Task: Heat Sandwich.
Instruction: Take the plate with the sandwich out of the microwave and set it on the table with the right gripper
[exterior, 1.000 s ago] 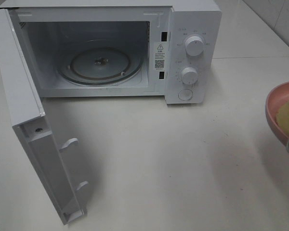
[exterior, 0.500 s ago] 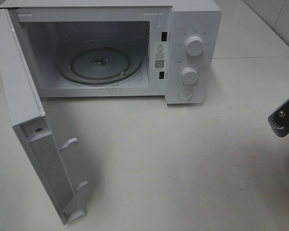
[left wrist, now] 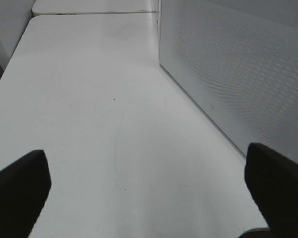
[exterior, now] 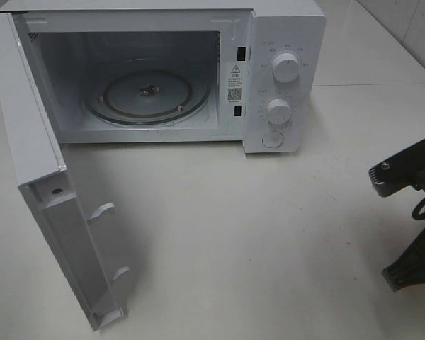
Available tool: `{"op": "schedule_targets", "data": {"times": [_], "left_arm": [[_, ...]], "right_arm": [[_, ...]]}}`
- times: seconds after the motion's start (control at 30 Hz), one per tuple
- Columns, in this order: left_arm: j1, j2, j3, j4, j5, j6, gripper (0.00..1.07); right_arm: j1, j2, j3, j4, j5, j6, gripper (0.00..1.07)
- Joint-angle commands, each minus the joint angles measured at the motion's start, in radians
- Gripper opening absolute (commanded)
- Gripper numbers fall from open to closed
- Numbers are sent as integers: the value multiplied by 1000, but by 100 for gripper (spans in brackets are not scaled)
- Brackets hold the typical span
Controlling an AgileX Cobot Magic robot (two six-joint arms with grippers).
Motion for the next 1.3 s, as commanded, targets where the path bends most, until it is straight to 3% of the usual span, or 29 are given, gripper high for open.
{"op": "schedule_targets", "data": {"times": [0.03, 0.57, 0.93, 1.3], "left_arm": [[3, -17, 3, 1, -13, -1, 100], [3, -17, 3, 1, -13, -1, 100], [3, -17, 3, 1, -13, -1, 100], [3, -17, 3, 1, -13, -1, 100]], "right_arm": [[-2, 51, -2, -48, -27, 72, 2], [-2, 270, -9, -244, -102, 379, 3], [-2, 406, -84, -339, -114, 477, 3], [-2, 453, -86, -444, -162, 605, 4]]}}
